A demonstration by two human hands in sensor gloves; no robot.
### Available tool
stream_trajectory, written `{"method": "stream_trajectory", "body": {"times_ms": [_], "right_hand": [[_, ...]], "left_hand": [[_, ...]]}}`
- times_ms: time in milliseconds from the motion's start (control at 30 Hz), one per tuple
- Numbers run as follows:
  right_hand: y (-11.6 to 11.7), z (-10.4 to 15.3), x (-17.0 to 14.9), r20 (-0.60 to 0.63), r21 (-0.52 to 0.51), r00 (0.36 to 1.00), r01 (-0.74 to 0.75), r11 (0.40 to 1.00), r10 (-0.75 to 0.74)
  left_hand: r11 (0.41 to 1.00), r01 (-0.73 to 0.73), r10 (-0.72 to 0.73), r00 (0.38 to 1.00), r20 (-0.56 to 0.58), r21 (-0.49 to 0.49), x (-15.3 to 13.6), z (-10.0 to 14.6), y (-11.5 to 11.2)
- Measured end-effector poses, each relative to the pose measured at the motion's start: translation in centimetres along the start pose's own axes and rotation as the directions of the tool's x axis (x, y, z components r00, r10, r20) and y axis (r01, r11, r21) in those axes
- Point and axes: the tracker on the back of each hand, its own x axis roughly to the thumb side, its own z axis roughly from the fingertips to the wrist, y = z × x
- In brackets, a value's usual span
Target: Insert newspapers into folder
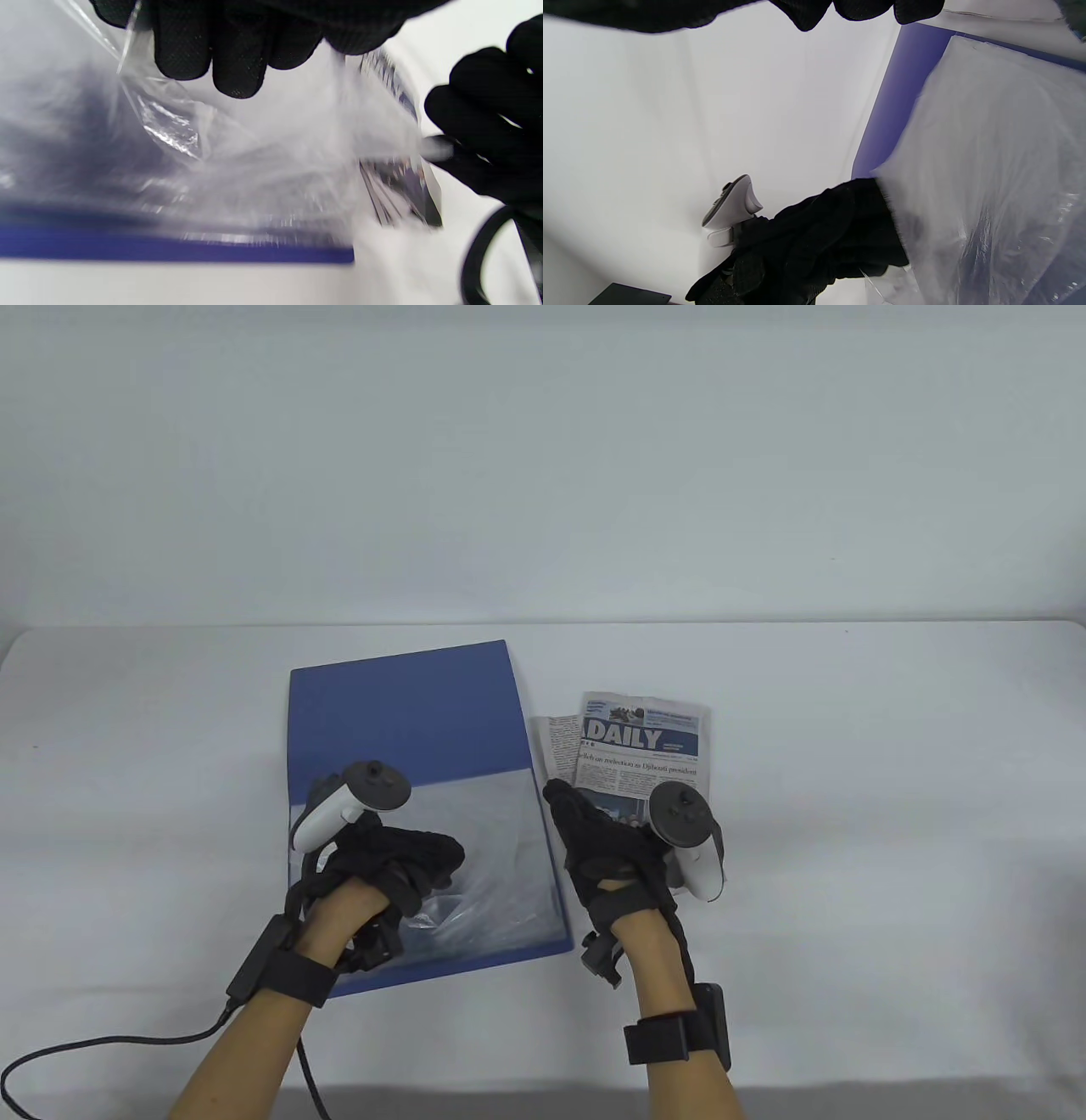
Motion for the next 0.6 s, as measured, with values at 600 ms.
{"method": "stream_trajectory", "body": {"times_ms": [600], "right_hand": [[0.0, -0.4, -0.2, -0.036, 0.015, 0.998, -0.043, 0.999, 0.044]], "left_hand": [[0.964, 0.264, -0.259, 0.959, -0.114, 0.026, 2.7, -1.9, -4.7]]}}
